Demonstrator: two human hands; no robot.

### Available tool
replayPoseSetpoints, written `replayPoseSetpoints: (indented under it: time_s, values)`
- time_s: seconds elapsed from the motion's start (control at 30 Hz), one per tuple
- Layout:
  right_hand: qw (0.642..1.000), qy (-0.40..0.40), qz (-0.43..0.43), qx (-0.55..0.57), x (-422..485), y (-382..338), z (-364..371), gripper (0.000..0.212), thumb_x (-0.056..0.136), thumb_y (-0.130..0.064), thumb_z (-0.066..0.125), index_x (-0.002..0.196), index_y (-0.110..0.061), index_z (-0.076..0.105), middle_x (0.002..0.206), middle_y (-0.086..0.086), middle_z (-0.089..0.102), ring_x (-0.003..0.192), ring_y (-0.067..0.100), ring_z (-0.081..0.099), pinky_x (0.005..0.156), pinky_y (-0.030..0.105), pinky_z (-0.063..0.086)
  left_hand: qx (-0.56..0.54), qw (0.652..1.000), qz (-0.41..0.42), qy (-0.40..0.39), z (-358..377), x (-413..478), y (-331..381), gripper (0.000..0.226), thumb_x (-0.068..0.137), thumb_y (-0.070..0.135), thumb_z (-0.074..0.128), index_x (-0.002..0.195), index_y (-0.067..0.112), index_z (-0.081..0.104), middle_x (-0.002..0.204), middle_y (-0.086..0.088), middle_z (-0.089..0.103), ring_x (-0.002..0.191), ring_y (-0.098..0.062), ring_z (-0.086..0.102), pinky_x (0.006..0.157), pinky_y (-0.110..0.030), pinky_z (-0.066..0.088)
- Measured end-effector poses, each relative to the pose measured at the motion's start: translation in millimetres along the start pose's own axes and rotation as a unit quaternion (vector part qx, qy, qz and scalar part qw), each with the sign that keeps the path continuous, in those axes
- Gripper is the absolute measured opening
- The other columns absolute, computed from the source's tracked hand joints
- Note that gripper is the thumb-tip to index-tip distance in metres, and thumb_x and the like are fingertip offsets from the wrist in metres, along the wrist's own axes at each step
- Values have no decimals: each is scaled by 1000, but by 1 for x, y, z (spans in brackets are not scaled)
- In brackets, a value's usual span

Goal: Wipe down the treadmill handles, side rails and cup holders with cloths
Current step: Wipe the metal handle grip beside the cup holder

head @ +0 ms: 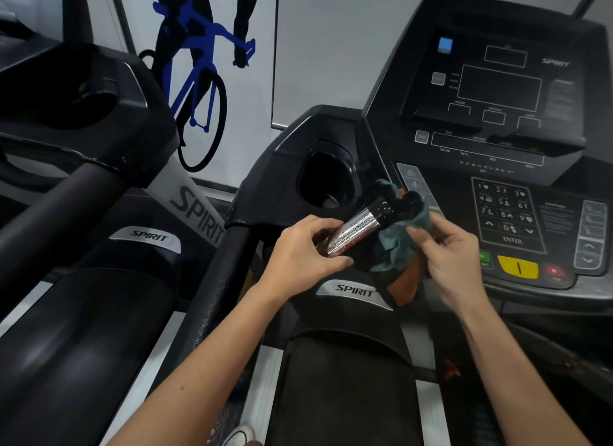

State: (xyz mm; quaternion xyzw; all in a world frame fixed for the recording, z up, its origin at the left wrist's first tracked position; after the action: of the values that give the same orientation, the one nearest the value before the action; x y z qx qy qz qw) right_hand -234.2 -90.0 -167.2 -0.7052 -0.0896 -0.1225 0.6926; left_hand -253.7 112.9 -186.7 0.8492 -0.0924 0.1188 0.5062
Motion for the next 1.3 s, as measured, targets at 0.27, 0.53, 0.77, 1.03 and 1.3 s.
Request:
replayPoseSetpoints:
  time_s: [0.27,0.53,0.77,1.03,1.3]
  values:
    - [987,-142,3,-76,33,-29,15,16,87,-6,57,97,-12,68,81,-10,73,77,3,67,70,15,52,-3,1000,-6,2,0,0,1,58,63,25,84,117,21,63,103,12,62,95,0,59,84,-8,46]
    - [995,-36,91,12,22,-1,2,14,86,-5,58,88,-13,70,73,-4,74,66,7,68,61,18,55,7,1000,1,1,-1,-1,2,57,64,24,84,117,21,63,103,12,62,95,-1,58,83,-7,44]
    - [993,-77,-39,-76,17,-26,7,18,75,-12,69,86,-25,73,93,-9,70,93,9,64,85,23,52,2,1000,-10,4,0,-1,1,58,63,25,85,117,21,63,101,16,60,94,2,58,82,-3,42]
    - [979,-156,131,-33,47,-33,25,12,87,-12,60,86,-9,71,75,1,74,67,11,69,64,21,56,5,1000,0,9,1,-2,1,57,65,25,83,118,20,62,106,12,62,96,2,58,82,-1,41]
    - [989,-19,143,3,27,-20,22,17,91,-10,54,83,-12,68,67,-3,73,63,7,68,59,18,55,5,1000,20,13,5,-4,-3,60,68,28,82,122,23,57,105,17,57,100,0,57,85,-5,43]
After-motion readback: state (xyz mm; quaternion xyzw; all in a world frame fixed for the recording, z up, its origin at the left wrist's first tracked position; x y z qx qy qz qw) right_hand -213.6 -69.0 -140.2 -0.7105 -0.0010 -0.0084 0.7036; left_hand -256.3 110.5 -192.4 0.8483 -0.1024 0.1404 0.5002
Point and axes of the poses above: each hand's wrist, its own x-axis towards the middle knuckle, its own z-axis out of the palm, y = z × x, the point moved 2 cm from there along x, towards the middle knuckle
